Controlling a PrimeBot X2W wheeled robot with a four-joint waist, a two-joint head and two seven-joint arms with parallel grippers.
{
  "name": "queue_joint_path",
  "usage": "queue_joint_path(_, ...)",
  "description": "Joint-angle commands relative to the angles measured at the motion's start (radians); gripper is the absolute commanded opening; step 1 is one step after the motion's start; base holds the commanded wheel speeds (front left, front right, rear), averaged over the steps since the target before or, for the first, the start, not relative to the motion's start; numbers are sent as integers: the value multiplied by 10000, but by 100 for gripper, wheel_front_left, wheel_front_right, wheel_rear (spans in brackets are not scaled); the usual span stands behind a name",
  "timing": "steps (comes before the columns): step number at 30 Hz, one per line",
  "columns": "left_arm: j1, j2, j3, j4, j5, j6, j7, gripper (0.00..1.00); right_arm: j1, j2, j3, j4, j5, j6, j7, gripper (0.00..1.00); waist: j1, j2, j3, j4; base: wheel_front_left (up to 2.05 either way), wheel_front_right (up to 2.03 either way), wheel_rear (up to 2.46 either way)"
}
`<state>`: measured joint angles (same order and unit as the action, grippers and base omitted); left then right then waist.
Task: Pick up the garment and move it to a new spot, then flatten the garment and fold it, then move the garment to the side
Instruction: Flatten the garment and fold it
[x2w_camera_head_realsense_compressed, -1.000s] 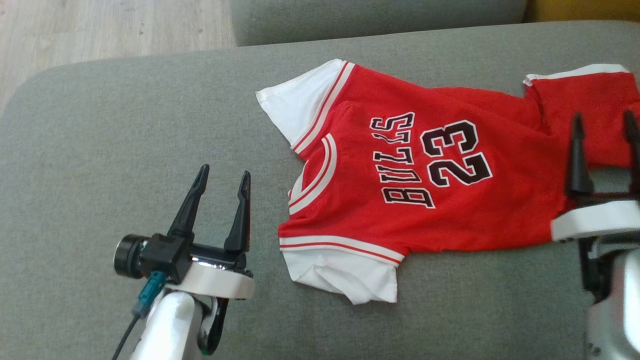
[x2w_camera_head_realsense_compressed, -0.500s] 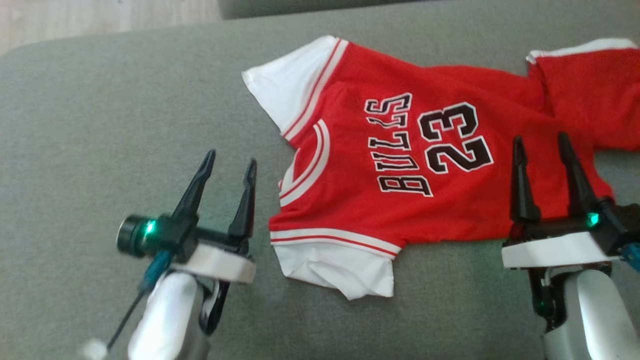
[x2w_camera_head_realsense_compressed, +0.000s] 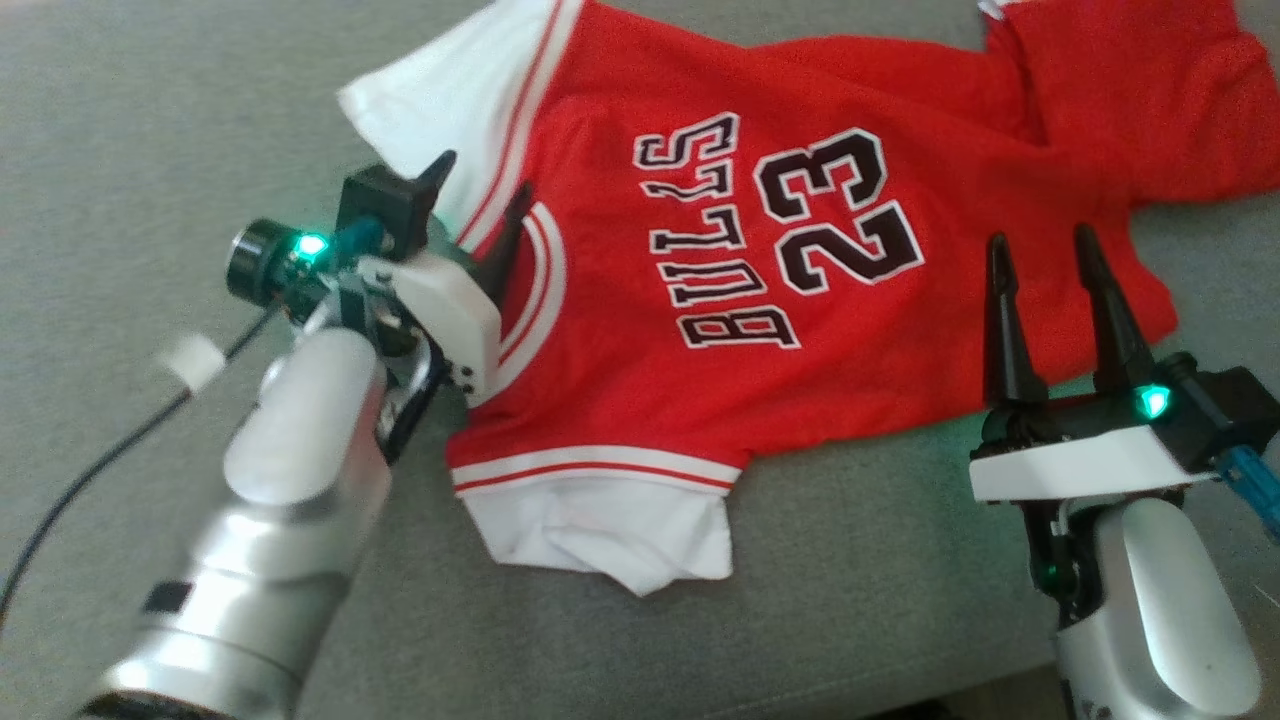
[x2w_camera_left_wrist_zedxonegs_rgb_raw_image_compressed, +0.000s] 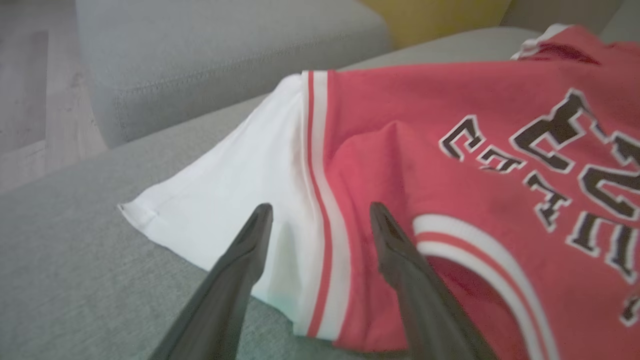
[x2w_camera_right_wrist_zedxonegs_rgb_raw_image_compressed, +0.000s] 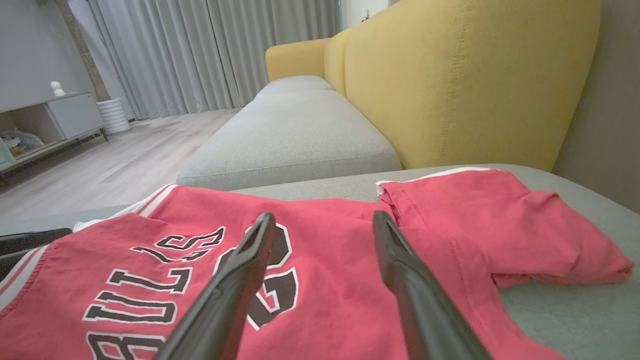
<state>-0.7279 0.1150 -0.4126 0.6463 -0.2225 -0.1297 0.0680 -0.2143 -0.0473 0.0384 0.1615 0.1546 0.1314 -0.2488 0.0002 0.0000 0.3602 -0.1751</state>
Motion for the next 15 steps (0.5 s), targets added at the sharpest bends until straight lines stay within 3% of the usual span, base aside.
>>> queue_joint_path(1,-567,458,-29,45,-228,-6,380,100,-265,-31,263,-293,132,-7,-122,100,-2,0,351,-429,0,0,0)
queue_joint_path(13,-1982,1551,-1310,1830,-1106,-8,1937,100,-461,-30,465,-474,528,-7,-128,100,-2,0,764,-1022,0,0,0)
queue_joint_path(14,-2030,1646,-1538,1848,-1264,-8,2130,56,-475,-30,479,-478,553,-7,-128,100,-2,0,776,-1049,0,0,0)
queue_joint_path(15,-2091,1769,-1763,1833,-1420,-8,2279,0,-487,-30,489,-484,575,-7,-128,100,-2,0,783,-1072,0,0,0)
